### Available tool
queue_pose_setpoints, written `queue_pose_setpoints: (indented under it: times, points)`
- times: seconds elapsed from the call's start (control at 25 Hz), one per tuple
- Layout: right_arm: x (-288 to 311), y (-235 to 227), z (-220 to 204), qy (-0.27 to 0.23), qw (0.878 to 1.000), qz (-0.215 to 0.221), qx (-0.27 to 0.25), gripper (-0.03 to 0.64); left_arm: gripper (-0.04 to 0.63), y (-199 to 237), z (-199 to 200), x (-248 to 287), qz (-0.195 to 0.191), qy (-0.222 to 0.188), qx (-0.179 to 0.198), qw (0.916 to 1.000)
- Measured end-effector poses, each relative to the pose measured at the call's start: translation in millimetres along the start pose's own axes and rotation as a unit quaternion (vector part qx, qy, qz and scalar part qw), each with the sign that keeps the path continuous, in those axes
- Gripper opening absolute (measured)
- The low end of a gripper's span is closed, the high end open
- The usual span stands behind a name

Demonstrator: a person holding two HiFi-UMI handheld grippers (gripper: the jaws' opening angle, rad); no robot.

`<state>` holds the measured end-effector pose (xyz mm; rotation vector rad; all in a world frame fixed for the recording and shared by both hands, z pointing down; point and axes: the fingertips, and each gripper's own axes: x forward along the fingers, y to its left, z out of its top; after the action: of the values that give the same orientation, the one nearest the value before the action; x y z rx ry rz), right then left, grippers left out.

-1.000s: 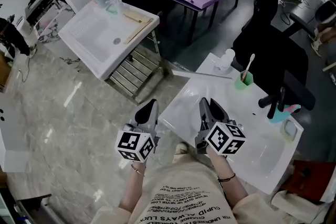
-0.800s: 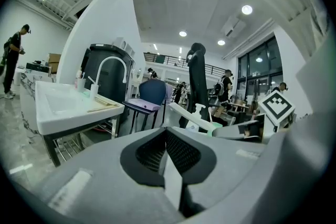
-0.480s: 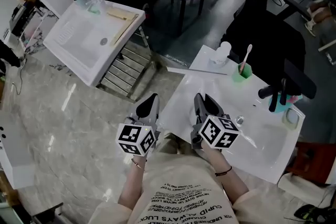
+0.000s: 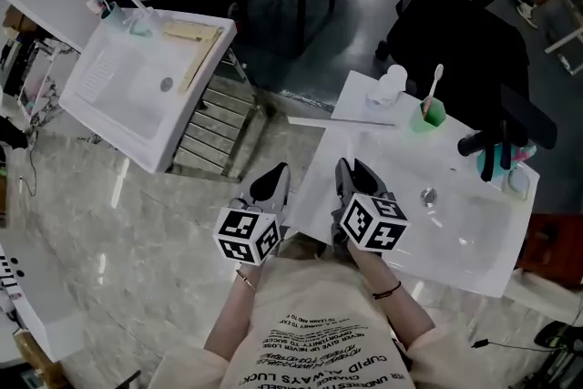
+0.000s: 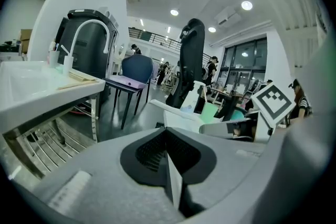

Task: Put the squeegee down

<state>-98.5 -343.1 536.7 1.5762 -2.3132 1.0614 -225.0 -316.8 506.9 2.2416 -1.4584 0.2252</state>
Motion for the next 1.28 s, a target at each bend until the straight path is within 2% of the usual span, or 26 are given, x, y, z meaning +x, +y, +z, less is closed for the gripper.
queue_pose_setpoints:
  times: [0.4,0.76,1.28]
  points:
    - [12,-1,-16,0.009,0.999,-0.043,-0.008,0.095,0.023,3,-13,17,-0.042,0.027,0.011,0.9987]
    - [15,-5,-27,0.038,0.996,-0.072,-0.02,0.095,0.022,8,-17,20,-0.051,0.037,0.016,0.9979]
    - [18,-3,-32,0.054,0.996,-0.072,-0.019,0.097,0.023,3,-20,22,-0.063,0.042,0.022,0.9969]
